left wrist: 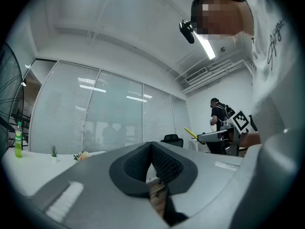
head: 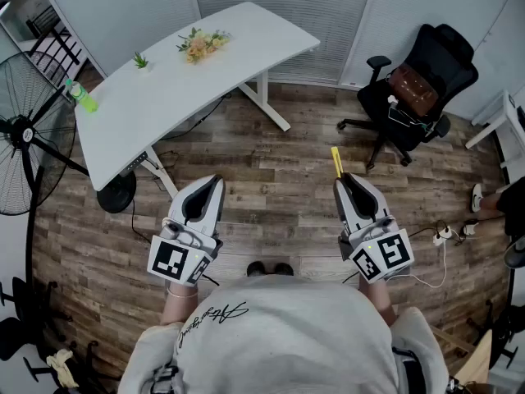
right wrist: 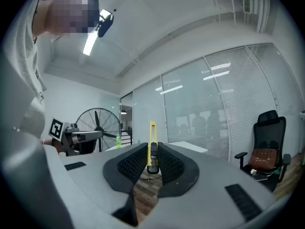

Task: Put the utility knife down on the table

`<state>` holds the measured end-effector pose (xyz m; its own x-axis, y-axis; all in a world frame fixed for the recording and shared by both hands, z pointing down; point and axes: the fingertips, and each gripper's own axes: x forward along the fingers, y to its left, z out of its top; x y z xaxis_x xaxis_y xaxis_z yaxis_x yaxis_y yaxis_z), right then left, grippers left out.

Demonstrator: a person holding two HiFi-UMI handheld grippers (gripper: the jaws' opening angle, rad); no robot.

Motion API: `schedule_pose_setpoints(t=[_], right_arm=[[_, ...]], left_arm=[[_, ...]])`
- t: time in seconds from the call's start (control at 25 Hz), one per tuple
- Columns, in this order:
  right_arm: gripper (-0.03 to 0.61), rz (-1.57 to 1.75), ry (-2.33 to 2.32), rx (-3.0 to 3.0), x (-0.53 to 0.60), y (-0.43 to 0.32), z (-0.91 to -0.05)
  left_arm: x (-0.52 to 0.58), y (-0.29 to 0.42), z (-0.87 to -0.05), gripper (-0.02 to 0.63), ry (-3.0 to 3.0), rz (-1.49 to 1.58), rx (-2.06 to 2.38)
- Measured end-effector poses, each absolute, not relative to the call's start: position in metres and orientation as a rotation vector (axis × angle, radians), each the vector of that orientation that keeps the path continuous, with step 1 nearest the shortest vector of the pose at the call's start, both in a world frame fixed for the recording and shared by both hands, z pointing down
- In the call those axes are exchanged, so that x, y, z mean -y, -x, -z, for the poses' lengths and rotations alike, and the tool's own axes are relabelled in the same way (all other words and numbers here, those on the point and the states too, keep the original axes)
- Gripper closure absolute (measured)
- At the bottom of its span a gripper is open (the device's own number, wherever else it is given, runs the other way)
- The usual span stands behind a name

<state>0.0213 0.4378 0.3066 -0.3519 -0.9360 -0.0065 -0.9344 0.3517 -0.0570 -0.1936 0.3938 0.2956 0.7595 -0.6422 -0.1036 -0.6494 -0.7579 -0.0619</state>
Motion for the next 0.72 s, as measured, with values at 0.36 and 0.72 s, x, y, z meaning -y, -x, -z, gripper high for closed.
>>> schedule_pose_setpoints(t=[0.36, 0.72], right_arm=[[0.514, 0.055, 1.764, -2.546, -0.4383, -0.0205, -0.3043], [0.514, 0.029, 1.747, -2.547, -0.4386, -0.0164, -0.3]], left_arm=[[-0.3935, 0.193, -0.2939, 0.621, 2.852, -0.109, -1.036], [-0.3957, 0.1969, -0.2928, 0.621, 2.85, -0.123, -1.053]])
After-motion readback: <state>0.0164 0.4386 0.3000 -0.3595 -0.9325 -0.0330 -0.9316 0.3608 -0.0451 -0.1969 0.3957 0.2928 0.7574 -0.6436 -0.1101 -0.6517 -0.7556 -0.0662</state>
